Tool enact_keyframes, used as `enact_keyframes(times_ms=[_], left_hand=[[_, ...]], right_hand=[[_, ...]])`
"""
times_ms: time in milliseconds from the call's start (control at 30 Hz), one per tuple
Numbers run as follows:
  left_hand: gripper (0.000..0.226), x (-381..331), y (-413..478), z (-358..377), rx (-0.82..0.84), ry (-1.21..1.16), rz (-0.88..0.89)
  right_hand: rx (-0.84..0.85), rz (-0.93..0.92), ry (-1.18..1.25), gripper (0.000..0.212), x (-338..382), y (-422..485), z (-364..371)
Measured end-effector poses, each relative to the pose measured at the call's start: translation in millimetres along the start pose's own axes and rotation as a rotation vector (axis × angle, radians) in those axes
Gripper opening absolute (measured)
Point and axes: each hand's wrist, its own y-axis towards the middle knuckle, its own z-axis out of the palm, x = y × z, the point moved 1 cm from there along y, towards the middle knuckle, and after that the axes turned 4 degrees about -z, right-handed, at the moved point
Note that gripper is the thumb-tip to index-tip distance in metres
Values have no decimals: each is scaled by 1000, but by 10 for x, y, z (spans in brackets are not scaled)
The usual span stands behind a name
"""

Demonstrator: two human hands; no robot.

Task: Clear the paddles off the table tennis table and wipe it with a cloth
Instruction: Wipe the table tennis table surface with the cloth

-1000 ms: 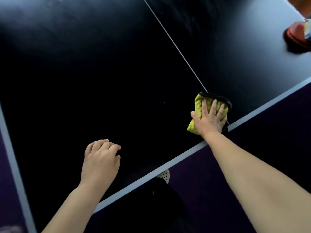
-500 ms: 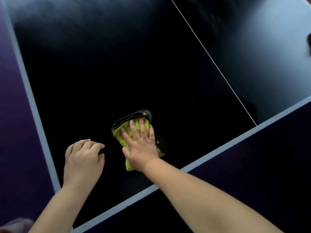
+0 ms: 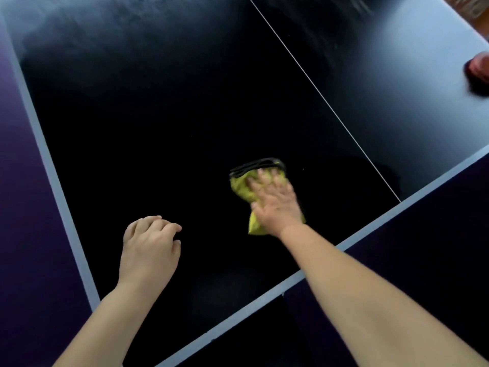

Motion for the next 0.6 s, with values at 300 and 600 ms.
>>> enact_keyframes(times_ms=[300, 600], left_hand=[[18, -63, 209, 185, 58, -23, 77], [31, -439, 597, 297, 121, -82, 81]], right_hand=[[-160, 721, 305, 62, -845, -475, 75], [-220, 882, 304, 68, -792, -402, 35]])
